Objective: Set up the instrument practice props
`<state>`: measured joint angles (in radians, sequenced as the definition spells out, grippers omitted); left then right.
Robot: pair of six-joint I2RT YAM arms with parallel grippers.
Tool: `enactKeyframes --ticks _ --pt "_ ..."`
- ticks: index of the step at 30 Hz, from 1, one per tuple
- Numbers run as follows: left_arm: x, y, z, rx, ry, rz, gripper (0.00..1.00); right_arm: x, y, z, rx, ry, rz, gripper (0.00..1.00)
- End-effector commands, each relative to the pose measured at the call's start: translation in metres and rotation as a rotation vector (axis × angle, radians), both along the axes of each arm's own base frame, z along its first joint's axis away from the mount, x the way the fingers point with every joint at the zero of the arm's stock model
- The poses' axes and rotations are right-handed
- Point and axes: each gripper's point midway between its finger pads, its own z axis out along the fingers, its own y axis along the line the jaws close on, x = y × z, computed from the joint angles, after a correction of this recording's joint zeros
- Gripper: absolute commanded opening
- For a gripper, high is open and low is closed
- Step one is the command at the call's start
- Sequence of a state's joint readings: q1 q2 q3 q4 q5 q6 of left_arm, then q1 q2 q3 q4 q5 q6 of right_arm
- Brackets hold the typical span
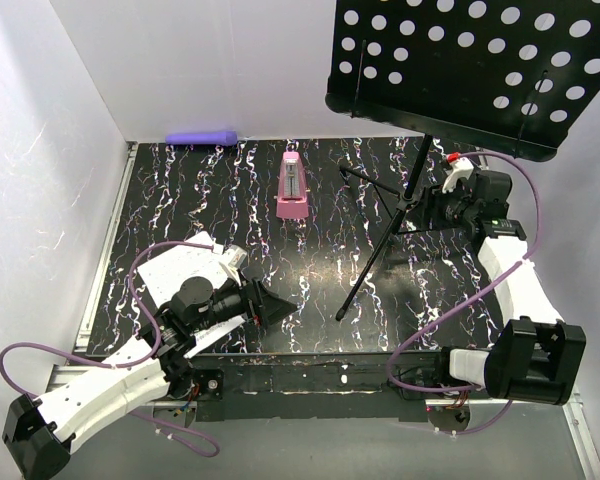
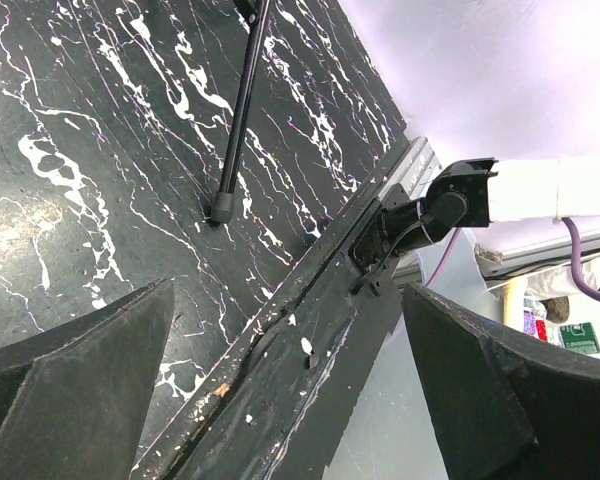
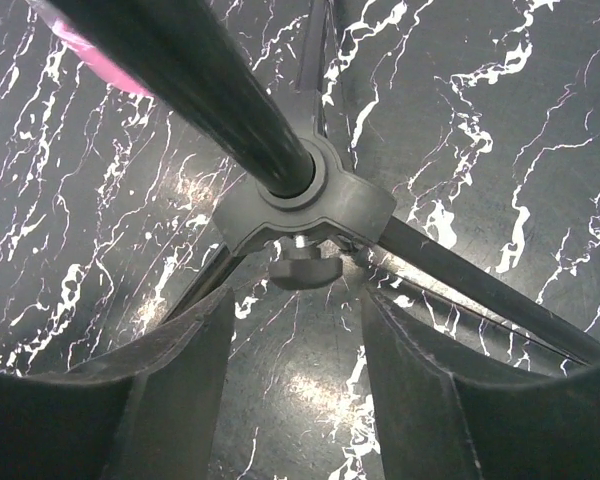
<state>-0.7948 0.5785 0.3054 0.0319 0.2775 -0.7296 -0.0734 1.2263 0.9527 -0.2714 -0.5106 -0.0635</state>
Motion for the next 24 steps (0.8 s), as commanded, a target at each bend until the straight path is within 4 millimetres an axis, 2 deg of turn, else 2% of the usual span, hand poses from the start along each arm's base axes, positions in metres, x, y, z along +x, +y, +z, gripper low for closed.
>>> enactKeyframes --ticks 1,8,15,24 --pt "-0.002 0.000 0.001 -0.012 -0.007 -0.007 0.98 0.021 -0.006 0.021 -0.031 -0.071 -0.046 0.58" --pt "-0.001 0.000 0.000 -0.012 -0.004 -0.003 0.98 0.024 -0.001 0.020 -0.031 -0.069 -0.024 0.48" --pt "-0.001 0.000 0.000 -0.012 -0.004 -0.003 0.98 0.026 0.003 0.018 -0.029 -0.067 -0.012 0.44" --pt "-0.001 0.001 0.001 -0.014 -0.006 0.001 0.98 0.020 0.011 0.014 0.030 -0.035 -0.004 0.15"
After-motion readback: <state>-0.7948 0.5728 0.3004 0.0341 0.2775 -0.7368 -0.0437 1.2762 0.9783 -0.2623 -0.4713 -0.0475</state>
